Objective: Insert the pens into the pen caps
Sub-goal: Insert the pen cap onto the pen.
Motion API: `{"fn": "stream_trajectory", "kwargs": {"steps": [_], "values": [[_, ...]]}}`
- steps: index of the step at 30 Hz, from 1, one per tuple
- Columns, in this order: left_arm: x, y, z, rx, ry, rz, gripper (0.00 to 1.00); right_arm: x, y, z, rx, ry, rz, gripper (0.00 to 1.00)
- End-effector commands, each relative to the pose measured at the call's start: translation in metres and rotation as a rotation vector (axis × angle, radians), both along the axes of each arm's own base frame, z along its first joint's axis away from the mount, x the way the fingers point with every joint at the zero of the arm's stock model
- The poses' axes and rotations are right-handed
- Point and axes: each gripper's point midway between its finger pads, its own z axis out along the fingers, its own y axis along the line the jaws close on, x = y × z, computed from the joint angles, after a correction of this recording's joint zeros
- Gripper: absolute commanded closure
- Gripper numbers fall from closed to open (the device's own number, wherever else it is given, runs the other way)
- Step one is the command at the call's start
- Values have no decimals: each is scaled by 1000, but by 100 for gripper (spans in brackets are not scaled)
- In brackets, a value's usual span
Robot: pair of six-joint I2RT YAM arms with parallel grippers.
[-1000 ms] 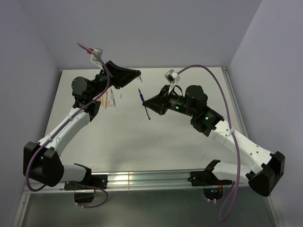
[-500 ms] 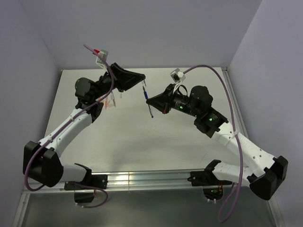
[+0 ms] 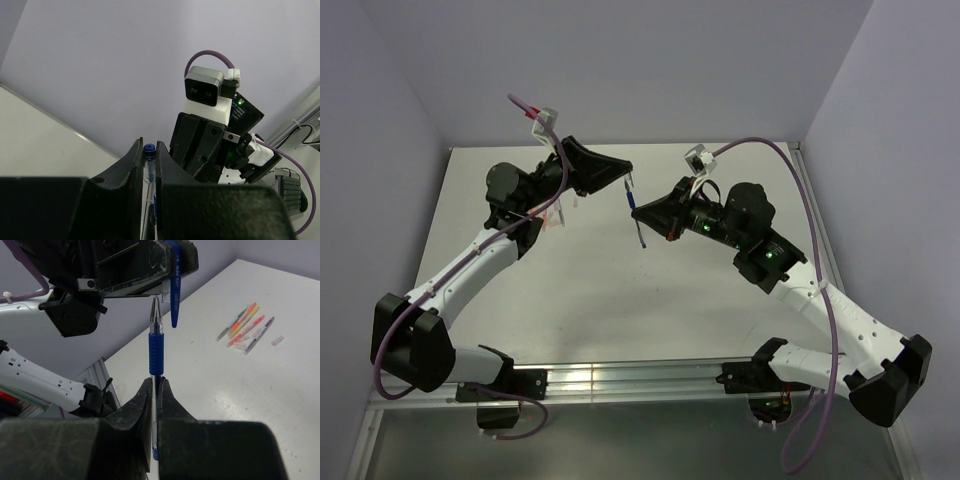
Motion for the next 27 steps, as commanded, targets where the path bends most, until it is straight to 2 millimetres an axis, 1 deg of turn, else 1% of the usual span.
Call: {"fn": "stream_trajectory", "kwargs": {"steps": [1, 8, 9, 12, 15, 18, 27], "values": [[-6, -3, 11, -9, -61, 0, 100, 1, -8, 16, 38, -57, -25, 100], [-8, -2, 10, -11, -45, 10, 100, 2, -8, 13, 35, -46, -22, 100], [-8, -2, 14, -14, -56, 19, 100, 2, -8, 12, 33, -43, -22, 100], [-7, -2, 16, -13, -61, 24, 100, 3, -10, 13, 35, -47, -33, 100], [-4, -1, 14, -6, -53, 41, 100, 2, -12, 15, 35, -54, -36, 100], [-1, 0, 13, -13, -43, 51, 100, 2, -11, 12, 27, -49, -31, 100], [-2, -1, 26, -37, -64, 44, 100, 1, -8, 7, 16, -36, -11, 100]]}}
